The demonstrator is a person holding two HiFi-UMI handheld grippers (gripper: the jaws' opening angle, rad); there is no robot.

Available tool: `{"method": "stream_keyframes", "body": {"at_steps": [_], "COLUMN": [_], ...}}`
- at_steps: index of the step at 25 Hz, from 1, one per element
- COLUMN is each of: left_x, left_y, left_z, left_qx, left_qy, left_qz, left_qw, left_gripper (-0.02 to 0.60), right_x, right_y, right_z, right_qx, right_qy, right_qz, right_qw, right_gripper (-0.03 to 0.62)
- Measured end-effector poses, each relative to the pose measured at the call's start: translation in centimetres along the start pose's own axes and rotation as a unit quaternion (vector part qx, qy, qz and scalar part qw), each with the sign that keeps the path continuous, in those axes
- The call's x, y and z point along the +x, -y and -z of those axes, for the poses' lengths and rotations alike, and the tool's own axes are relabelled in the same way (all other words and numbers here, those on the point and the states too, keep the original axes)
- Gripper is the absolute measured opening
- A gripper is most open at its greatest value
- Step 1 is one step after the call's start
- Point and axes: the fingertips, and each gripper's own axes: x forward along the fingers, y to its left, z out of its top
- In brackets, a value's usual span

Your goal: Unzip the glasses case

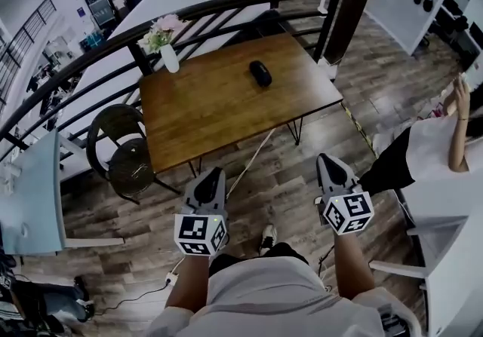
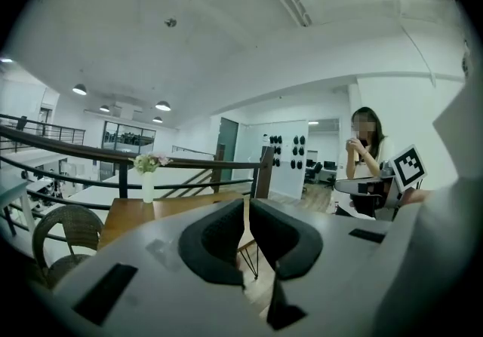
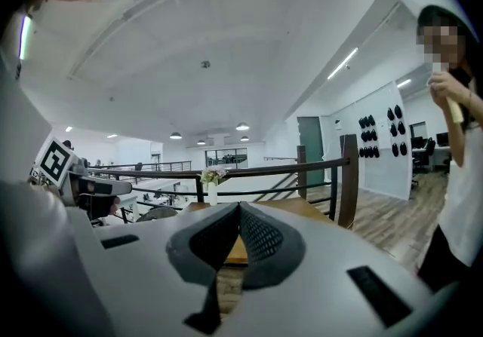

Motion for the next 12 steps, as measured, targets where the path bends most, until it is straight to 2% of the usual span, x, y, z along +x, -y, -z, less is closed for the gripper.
{"method": "stream_keyframes", "body": {"at_steps": [6,12], "left_x": [6.4,10.5], "left_y": [3.7,3.6], "left_z": [1.5,1.4], "left_qx": [-0.009,-0.013], "left_qy": [-0.018,-0.023], "left_qz": [0.004,-0.004], "left_qw": [0.9998,0.9996], "left_gripper": [0.032,0.032], "right_x": [1.7,4.4], "right_y": [7.8,10.0], "right_z": [1.7,3.0], "right_qx": [0.016,0.025], "right_qy": [-0.031,-0.044], "right_qz": [0.006,-0.013], "right_qw": [0.999,0.999], "right_gripper": [0.052,0.052]}}
